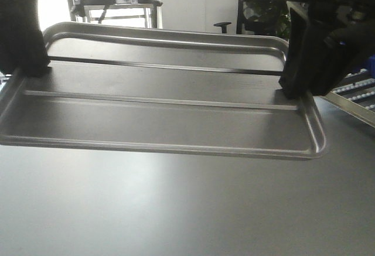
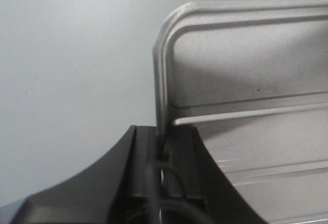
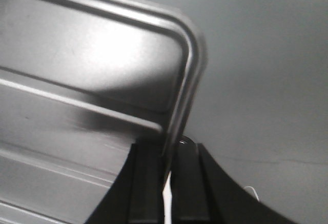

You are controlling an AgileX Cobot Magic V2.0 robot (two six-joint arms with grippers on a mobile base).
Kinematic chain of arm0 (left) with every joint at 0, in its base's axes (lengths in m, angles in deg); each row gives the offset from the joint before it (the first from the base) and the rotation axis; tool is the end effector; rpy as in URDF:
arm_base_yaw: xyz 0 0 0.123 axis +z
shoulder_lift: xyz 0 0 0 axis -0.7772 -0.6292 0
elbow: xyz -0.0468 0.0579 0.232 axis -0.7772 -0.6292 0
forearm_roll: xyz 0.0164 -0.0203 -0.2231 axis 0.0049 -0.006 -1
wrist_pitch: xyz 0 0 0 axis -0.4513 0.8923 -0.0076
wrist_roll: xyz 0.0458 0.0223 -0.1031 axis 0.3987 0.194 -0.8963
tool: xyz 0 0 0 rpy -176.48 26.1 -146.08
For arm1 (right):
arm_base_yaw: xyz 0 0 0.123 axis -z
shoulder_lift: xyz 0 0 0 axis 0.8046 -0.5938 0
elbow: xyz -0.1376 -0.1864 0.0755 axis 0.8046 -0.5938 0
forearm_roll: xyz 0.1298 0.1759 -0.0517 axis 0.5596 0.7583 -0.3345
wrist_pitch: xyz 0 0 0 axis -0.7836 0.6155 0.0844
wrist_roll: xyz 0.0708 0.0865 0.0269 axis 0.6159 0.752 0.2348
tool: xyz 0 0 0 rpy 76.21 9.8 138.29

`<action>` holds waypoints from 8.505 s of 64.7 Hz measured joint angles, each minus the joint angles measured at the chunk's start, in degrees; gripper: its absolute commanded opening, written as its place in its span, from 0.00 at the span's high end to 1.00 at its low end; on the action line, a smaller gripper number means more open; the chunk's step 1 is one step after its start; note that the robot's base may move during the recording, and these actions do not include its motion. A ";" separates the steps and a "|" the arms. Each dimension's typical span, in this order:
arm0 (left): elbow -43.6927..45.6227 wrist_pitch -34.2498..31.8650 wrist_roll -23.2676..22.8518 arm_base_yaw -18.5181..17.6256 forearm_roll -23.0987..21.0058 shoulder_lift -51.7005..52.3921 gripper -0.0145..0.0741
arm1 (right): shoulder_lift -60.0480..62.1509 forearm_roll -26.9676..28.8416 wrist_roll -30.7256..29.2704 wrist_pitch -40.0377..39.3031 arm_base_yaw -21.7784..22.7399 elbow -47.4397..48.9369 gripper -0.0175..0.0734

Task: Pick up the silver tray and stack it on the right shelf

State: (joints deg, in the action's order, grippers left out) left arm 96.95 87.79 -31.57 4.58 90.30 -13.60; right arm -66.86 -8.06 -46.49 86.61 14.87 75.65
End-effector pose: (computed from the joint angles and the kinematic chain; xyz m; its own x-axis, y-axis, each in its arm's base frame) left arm 0.1885 -0.1664 0.2620 -0.8879 0.1840 -0.4216 0.2276 0.9722 -0.0550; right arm 0.1999 0.1542 0.2447 -0.9015 -0.1471 -0.4070 -0.2304 0.9592 0.1636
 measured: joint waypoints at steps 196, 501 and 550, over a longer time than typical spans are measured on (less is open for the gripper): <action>0.00 -0.22 0.00 0.00 0.00 -0.21 0.94 | 0.00 -0.26 0.00 0.00 0.00 0.00 0.75; 11.29 -17.84 10.22 10.61 -1.77 -27.36 0.75 | -25.17 -5.22 -5.42 -8.62 12.98 12.62 0.71; 11.62 -18.92 12.58 10.25 -2.51 -24.88 0.37 | -22.53 -5.23 -6.70 -7.09 12.52 15.76 0.15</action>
State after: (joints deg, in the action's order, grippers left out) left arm 108.57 68.87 -18.99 14.83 87.79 -38.49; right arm -89.39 -13.29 -53.19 79.51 27.39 91.41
